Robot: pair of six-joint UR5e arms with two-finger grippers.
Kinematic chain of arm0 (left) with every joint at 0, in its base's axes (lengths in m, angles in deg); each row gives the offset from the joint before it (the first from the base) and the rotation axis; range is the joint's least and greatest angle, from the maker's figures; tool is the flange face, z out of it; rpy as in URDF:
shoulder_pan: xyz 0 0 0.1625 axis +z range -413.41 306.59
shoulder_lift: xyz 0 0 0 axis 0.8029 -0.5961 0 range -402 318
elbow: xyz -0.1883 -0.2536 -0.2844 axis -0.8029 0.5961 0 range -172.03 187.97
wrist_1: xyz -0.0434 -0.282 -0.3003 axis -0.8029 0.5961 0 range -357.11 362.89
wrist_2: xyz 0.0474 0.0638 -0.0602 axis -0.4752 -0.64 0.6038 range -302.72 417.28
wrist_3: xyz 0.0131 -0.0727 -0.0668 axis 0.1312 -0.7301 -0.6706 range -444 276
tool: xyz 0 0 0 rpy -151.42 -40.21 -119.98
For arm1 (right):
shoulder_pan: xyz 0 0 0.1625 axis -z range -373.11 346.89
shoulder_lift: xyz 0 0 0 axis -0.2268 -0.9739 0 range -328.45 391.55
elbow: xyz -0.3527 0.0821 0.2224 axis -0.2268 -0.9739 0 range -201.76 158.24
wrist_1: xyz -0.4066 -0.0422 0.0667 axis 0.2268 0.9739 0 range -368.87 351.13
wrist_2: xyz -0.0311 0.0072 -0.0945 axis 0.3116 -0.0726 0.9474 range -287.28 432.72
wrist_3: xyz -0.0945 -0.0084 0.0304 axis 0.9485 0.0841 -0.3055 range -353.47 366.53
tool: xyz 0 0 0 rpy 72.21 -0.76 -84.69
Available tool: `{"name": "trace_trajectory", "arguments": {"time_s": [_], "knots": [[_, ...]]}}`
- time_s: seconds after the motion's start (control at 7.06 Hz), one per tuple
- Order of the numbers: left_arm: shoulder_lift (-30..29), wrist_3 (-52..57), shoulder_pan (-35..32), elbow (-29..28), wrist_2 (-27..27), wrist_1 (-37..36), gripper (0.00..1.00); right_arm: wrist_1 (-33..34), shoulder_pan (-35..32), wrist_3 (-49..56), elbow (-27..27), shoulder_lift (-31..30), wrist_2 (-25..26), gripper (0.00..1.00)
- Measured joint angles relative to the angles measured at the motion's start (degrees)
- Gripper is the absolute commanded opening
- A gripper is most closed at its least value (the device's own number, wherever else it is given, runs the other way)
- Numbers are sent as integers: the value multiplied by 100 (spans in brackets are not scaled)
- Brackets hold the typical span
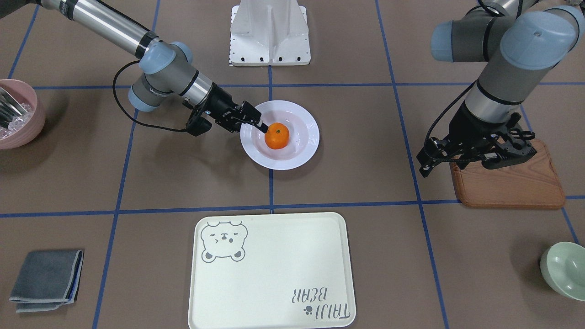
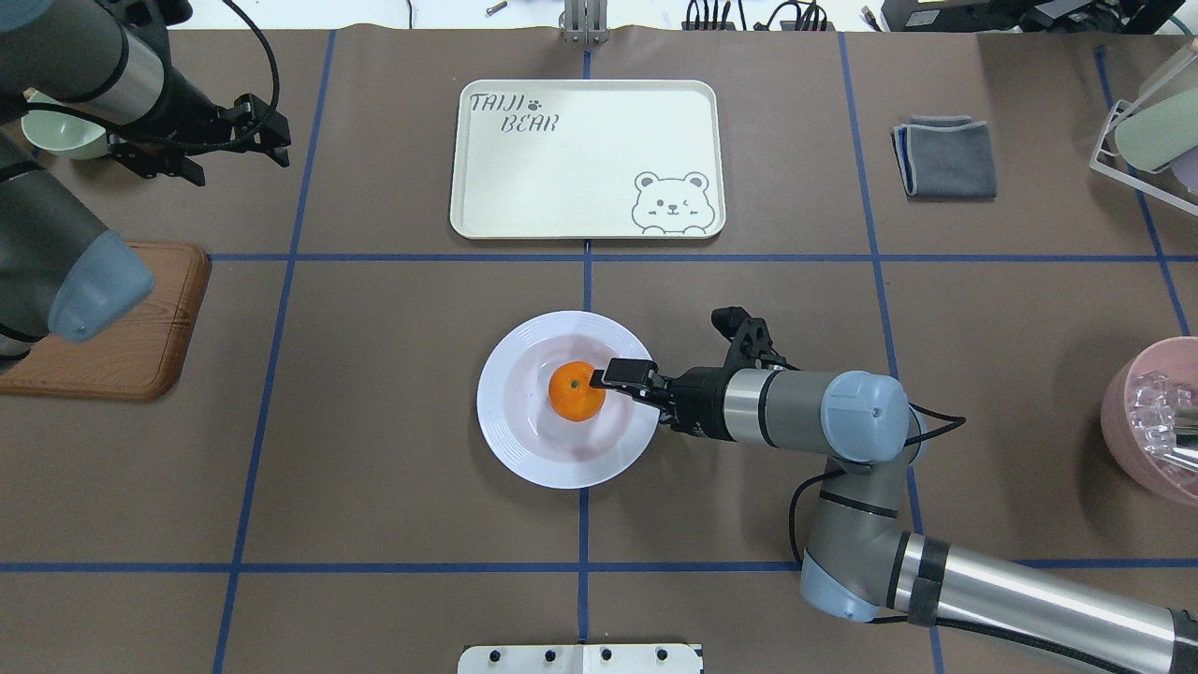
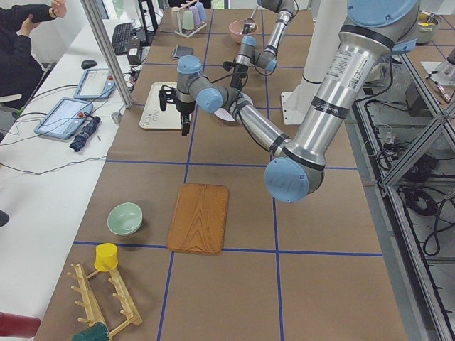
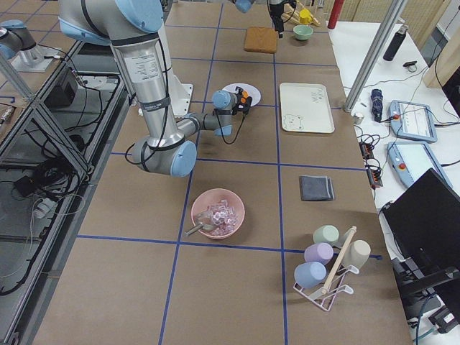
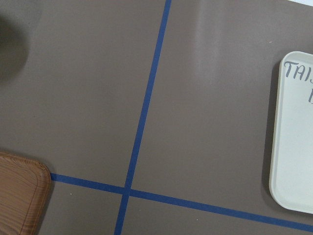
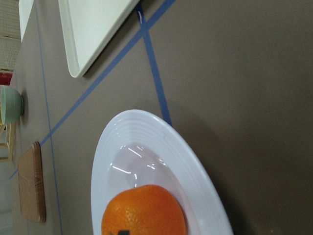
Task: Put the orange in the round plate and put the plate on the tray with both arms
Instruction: 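Grip the white plate rim with the right gripper and lift it, then carry the plate with the right gripper onto the cream bear tray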
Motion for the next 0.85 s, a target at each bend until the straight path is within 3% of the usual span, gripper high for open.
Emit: {"name": "trace_trajectory", "arguments": {"time_s": [0.14,0.85], "knots": [[1,0,1,0,0,-2,98,-2,-33,-6,62,2,-1,0],[2,-4,-1,-9,0,-3,98,6,-429,-745,118,307,34,0]]}}
